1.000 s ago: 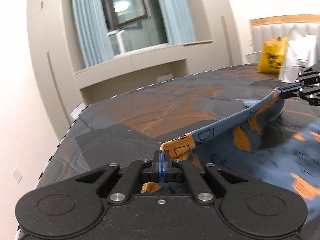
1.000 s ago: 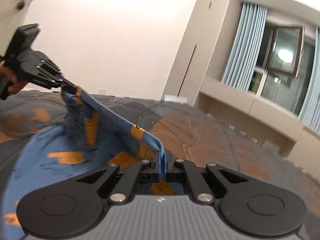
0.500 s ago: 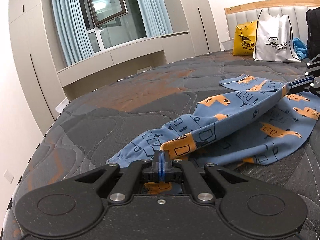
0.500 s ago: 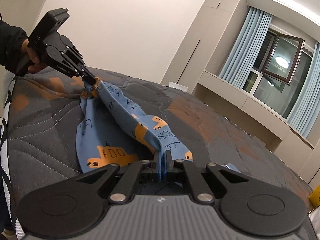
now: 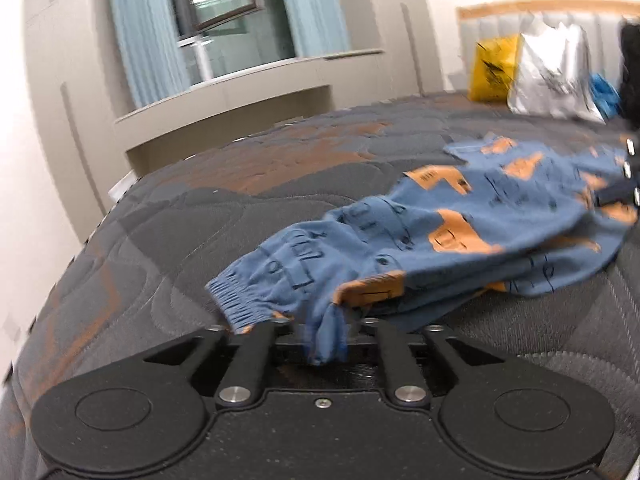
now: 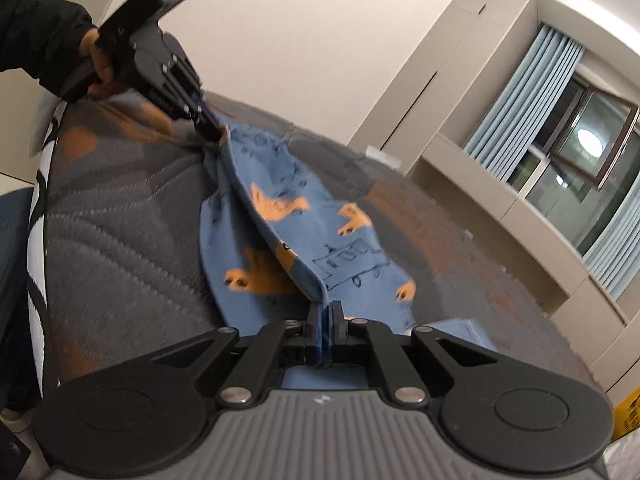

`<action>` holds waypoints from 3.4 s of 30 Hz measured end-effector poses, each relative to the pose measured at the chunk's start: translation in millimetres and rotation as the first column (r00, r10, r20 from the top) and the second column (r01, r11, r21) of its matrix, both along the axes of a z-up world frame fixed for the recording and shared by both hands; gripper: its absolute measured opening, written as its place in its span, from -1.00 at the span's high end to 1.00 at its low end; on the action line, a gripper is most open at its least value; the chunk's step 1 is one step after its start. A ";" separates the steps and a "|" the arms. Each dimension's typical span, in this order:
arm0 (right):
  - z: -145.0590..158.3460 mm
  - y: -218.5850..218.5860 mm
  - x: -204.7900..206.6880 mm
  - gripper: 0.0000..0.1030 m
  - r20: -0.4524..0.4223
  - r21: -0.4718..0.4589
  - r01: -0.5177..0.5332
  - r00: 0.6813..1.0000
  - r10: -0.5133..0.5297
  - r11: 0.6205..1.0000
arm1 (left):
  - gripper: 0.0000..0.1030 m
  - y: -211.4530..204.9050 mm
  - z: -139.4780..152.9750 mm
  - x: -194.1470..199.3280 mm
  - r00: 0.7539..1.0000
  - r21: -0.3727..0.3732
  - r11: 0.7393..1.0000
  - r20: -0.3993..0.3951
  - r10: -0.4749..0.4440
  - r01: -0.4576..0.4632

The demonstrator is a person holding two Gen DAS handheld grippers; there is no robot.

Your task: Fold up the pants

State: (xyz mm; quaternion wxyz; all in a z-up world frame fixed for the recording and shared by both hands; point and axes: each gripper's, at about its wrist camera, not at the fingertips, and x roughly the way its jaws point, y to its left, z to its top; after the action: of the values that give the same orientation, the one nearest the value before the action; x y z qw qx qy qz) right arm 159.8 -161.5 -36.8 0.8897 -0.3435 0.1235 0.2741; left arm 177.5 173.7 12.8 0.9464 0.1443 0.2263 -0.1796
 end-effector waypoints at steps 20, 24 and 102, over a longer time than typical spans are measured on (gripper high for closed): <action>0.5 -2.3 -24.0 -0.50 -0.022 0.174 -0.015 1.000 0.019 0.985 | 0.41 46.0 -22.1 46.4 0.878 -0.535 0.734 -0.445 0.175 -0.418; 1.6 -4.7 -30.4 -0.54 -0.021 0.201 -0.012 1.000 0.016 0.979 | 0.84 33.4 -21.5 51.1 0.878 -0.543 0.720 -0.436 0.198 -0.432; 58.3 -113.2 258.1 0.95 -0.571 0.255 0.577 0.737 -0.360 0.776 | 0.87 -224.7 -44.5 52.3 0.909 -0.595 0.803 -0.310 -0.278 0.043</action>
State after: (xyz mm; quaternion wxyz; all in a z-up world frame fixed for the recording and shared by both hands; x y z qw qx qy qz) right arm 417.9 -274.7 21.5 0.9198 -0.0209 0.3688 0.1326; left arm 229.8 -51.0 -31.7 0.8634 -0.1670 0.3279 -0.3452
